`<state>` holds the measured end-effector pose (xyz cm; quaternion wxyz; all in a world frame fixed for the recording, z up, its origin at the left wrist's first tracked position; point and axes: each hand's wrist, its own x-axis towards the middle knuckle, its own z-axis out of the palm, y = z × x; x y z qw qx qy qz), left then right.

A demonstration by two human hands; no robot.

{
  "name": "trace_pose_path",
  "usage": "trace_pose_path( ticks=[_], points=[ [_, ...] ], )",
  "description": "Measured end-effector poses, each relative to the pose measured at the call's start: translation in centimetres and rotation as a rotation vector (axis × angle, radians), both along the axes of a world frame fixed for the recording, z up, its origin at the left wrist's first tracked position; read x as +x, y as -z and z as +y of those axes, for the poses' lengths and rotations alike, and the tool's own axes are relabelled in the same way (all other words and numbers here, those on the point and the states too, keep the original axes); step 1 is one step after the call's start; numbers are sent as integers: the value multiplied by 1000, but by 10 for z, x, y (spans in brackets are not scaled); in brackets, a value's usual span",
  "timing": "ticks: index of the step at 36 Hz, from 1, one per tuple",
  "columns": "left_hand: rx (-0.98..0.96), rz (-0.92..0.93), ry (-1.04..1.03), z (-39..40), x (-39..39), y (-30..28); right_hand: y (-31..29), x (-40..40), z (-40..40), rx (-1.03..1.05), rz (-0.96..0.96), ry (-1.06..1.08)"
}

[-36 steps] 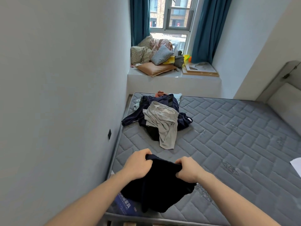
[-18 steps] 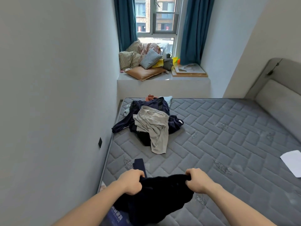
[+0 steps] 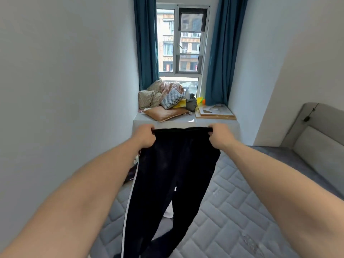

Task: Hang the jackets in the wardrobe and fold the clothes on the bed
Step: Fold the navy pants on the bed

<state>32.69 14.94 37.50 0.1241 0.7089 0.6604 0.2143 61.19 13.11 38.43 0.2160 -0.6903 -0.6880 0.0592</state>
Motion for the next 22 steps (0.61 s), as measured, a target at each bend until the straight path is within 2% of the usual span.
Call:
trace_pose_path(
  ticks=[6,11,17,22],
  points=[
    [354,-71,-36,52,21,-137,-131,33,51,337,27,-21],
    [556,-104,-24,76,46,-219,-209,59,74,547,61,-52],
    [643,-119,46,99,79,-267,-246,98,96,685,92,-71],
    [649,-84,71,118,108,-265,-238,127,115,690,123,-70]
  ],
)
